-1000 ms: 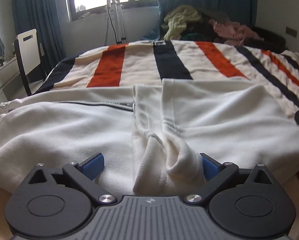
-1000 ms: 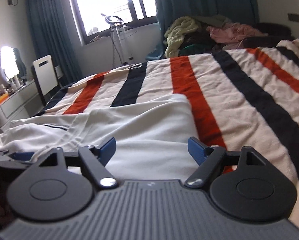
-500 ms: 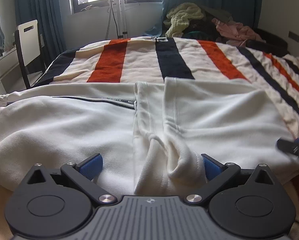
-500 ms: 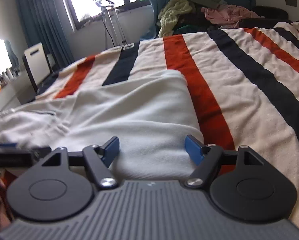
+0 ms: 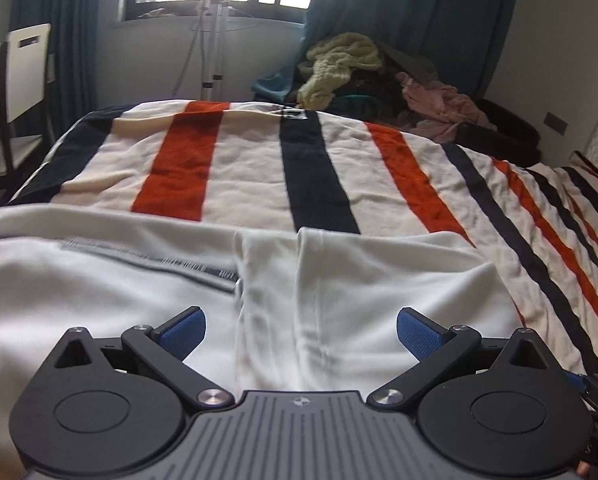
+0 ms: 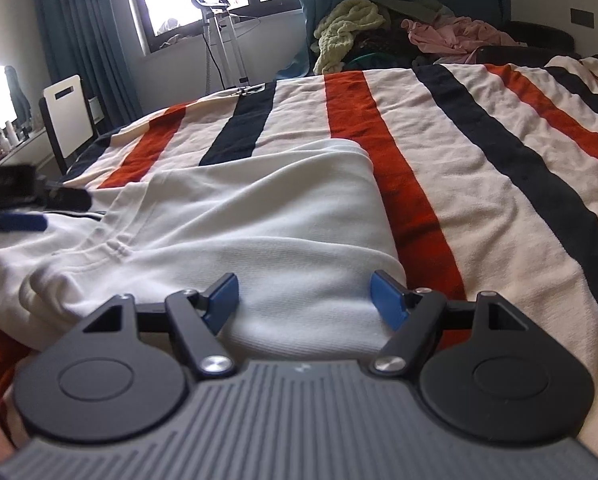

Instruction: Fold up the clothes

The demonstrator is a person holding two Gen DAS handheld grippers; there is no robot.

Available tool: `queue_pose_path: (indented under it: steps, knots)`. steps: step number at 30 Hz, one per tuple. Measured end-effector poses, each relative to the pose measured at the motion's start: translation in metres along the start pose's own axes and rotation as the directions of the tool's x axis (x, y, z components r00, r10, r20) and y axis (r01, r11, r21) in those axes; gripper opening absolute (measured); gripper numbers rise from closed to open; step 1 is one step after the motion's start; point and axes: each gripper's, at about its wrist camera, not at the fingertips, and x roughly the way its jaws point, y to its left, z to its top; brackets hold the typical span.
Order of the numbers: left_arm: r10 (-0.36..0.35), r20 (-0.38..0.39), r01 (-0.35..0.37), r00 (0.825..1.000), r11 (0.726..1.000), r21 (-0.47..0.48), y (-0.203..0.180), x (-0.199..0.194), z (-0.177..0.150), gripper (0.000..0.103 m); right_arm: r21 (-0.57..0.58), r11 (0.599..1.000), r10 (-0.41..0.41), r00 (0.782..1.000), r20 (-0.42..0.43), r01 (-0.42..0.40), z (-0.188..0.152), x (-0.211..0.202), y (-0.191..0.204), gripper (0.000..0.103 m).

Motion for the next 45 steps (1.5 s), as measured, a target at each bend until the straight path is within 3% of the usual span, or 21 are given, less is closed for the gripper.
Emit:
queue_pose_path:
  steps: [4, 11, 17, 24, 28, 32, 36, 38, 41, 42, 44, 45]
  knots:
    - [-0.038, 0.000, 0.038, 0.999, 0.999, 0.013, 0.005, 0.019, 0.011, 0.102, 0.013, 0.999, -0.035, 0.999, 0.019, 0.035, 0.003, -0.002, -0.002, 0.074]
    - [-0.174, 0.020, 0.175, 0.985, 0.984, -0.044, 0.022, 0.042, 0.012, 0.097, 0.062, 0.997, -0.044, 0.998, 0.041, 0.041, 0.006, -0.002, -0.007, 0.074]
    - [-0.283, 0.057, 0.287, 0.957, 0.955, -0.079, 0.026, 0.053, 0.018, 0.094, 0.043, 0.999, -0.031, 0.999, 0.013, 0.030, 0.005, 0.006, 0.001, 0.076]
    - [-0.424, 0.063, 0.428, 0.903, 0.881, -0.200, 0.044, 0.071, 0.027, 0.091, 0.098, 0.995, -0.015, 1.000, 0.010, 0.014, 0.005, 0.006, -0.003, 0.076]
    - [-0.447, 0.064, 0.446, 0.892, 0.847, -0.290, 0.059, 0.085, 0.035, 0.087, 0.113, 0.994, -0.010, 1.000, 0.010, 0.009, 0.005, 0.007, -0.003, 0.076]
    - [-0.399, 0.029, 0.387, 0.917, 0.867, -0.313, 0.065, 0.103, 0.041, 0.081, 0.117, 0.993, -0.011, 1.000, 0.010, 0.009, 0.005, 0.007, -0.004, 0.076]
    - [-0.413, -0.051, 0.369, 0.909, 0.858, -0.356, 0.065, 0.131, 0.046, 0.068, 0.125, 0.992, -0.010, 1.000, 0.008, 0.009, 0.005, 0.008, -0.004, 0.076]
    - [-0.395, -0.118, 0.331, 0.911, 0.872, -0.361, 0.062, 0.146, 0.052, 0.063, 0.122, 0.992, -0.012, 1.000, 0.008, 0.011, 0.004, 0.008, -0.004, 0.076]
    - [-0.416, -0.135, 0.346, 0.899, 0.865, -0.363, 0.061, 0.161, 0.059, 0.060, 0.114, 0.993, -0.014, 1.000, 0.007, 0.013, 0.003, 0.008, -0.003, 0.076]
    - [-0.443, -0.137, 0.368, 0.886, 0.851, -0.374, 0.060, 0.165, 0.060, 0.051, 0.111, 0.994, -0.016, 1.000, 0.006, 0.015, 0.003, 0.009, -0.003, 0.076]
    - [-0.502, -0.125, 0.424, 0.856, 0.819, -0.387, 0.059, 0.167, 0.061, 0.045, 0.110, 0.994, -0.022, 1.000, 0.006, 0.021, 0.003, 0.011, -0.002, 0.076]
    - [-0.516, -0.117, 0.443, 0.849, 0.814, -0.376, 0.058, 0.167, 0.062, 0.040, 0.109, 0.994, -0.026, 1.000, 0.006, 0.025, 0.003, 0.012, -0.001, 0.076]
